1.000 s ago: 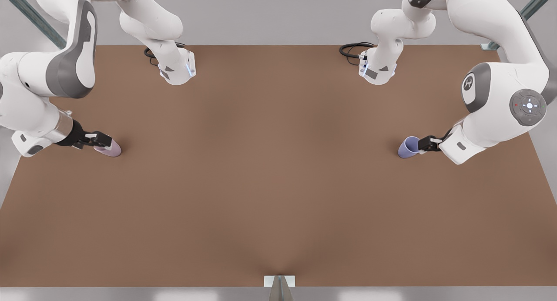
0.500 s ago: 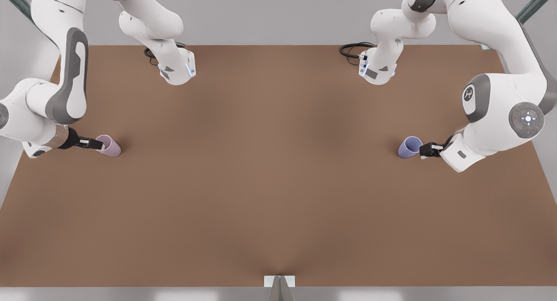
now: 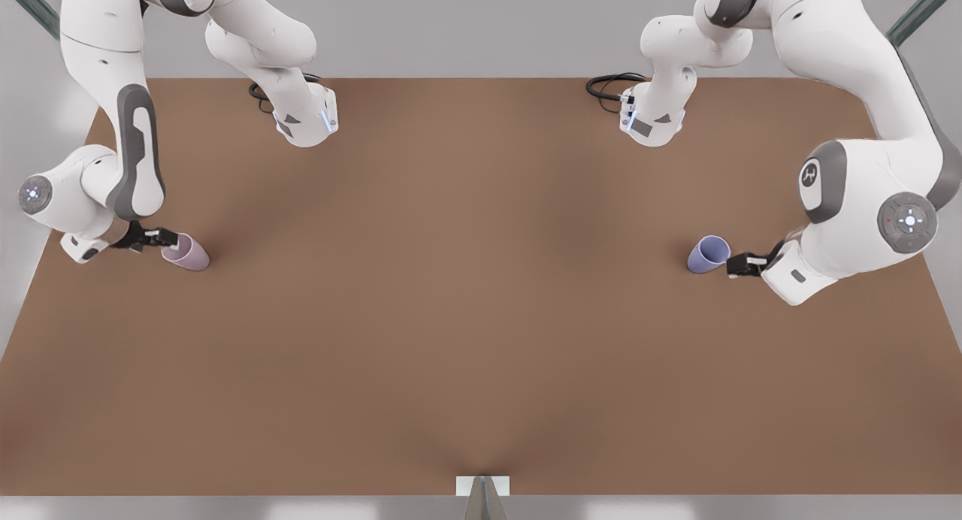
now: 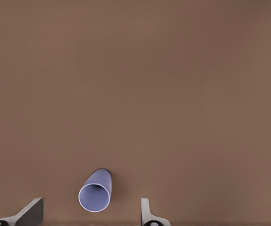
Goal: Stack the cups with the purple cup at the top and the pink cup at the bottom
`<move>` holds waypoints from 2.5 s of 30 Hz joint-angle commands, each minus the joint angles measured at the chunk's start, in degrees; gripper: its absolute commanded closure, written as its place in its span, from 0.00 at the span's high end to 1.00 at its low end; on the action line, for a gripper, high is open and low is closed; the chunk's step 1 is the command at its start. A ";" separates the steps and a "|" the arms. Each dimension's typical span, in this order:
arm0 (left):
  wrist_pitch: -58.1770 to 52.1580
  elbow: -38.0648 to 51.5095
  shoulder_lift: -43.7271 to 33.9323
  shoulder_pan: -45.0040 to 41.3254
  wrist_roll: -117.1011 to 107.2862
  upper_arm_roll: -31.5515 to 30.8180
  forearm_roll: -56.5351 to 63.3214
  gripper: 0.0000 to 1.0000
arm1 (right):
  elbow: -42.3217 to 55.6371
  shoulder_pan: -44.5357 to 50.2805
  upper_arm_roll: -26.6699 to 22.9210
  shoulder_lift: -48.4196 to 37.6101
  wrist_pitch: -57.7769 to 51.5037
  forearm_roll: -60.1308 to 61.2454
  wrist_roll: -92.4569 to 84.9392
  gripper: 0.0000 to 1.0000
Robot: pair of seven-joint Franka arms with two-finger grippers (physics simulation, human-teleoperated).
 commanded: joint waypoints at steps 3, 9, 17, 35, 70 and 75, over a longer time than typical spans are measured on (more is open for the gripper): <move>-0.14 0.03 0.69 0.00 0.16 0.35 0.04 1.00 | -0.59 -0.33 -0.20 0.57 8.57 0.11 -27.10 1.00; 0.57 -2.43 1.13 -0.09 0.34 3.42 -0.66 1.00 | -2.79 -0.69 -0.55 1.98 11.65 0.19 -27.63 0.99; 0.48 -2.43 2.09 -0.09 0.34 3.42 -0.66 1.00 | -3.93 -0.33 -0.55 4.27 11.65 2.48 -27.02 0.43; 3.64 -6.12 1.65 -0.09 0.42 4.39 -0.75 1.00 | 6.79 3.18 21.93 -5.93 -11.37 2.39 10.58 0.21; 49.79 -52.79 -2.30 -0.88 25.38 13.18 -3.47 0.32 | 72.98 49.85 27.75 47.51 -12.61 -1.74 110.36 0.58; 44.34 -51.48 -4.15 -0.97 24.15 12.39 -3.47 0.29 | 72.27 50.11 28.01 45.31 -14.63 -1.83 110.36 0.64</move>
